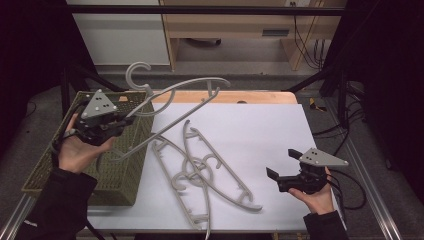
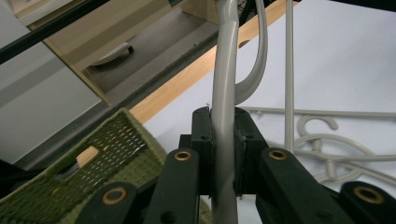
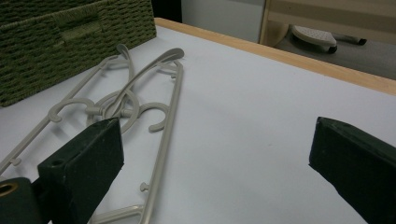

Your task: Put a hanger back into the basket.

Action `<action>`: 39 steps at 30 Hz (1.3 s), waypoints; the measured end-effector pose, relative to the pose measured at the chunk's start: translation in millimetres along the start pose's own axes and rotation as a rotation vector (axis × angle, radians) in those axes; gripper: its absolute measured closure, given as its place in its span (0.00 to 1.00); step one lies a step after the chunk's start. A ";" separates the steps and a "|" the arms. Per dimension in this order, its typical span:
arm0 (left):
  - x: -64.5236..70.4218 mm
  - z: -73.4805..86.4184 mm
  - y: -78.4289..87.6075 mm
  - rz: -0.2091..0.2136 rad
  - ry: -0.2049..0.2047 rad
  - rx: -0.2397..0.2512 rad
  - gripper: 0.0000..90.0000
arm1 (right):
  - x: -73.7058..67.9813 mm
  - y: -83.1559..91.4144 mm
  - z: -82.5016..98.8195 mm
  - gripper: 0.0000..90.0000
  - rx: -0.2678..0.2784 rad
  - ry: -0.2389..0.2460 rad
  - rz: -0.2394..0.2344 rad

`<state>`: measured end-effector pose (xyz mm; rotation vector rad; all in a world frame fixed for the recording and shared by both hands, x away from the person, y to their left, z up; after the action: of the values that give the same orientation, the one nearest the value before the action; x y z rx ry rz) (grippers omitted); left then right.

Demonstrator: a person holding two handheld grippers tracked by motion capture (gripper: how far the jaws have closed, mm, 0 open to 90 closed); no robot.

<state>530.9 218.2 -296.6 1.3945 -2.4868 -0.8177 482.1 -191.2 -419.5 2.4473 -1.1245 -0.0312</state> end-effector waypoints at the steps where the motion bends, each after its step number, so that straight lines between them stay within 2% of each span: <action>1: -5.0 1.7 1.5 -0.005 0.003 0.000 0.91 | -0.1 0.0 0.1 0.04 -0.001 0.000 0.000; 6: -32.0 13.4 7.5 -0.036 0.017 -0.007 0.91 | 0.0 -0.6 0.4 0.03 -0.003 0.002 0.002; 12: -58.4 26.8 15.9 -0.062 0.032 -0.013 0.91 | -0.4 -2.3 1.3 0.03 -0.008 0.007 0.003; 17: -84.8 41.9 23.4 -0.103 0.051 -0.026 0.91 | -1.0 -2.8 1.4 0.03 -0.010 0.002 0.002; 19: -93.2 47.6 25.0 -0.111 0.054 -0.018 0.91 | -0.9 -2.8 1.6 0.03 -0.011 0.002 0.002; 27: -122.0 74.1 30.7 -0.145 0.092 -0.048 0.91 | -1.3 -4.3 2.9 0.03 -0.020 0.008 -0.001; 31: -135.0 83.8 33.2 -0.153 0.118 -0.045 0.91 | -0.8 -4.5 3.5 0.03 -0.023 0.005 0.001; 39: -154.5 100.6 35.5 -0.176 0.140 -0.068 0.91 | -0.9 -5.1 4.0 0.03 -0.027 0.003 0.002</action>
<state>548.6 398.9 -344.2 1.6055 -2.2368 -0.7986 484.3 -189.2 -425.3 2.4213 -1.1183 -0.0415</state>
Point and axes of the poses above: each handheld gripper's, and its own axes: y roughly backward along the jaws, z roughly out of its underside, x roughly to its right, the point moved 10 cm from there along -y, roughly forward along the jaws, and after that the axes turned 12 degrees about y, right-handed, at the moved point
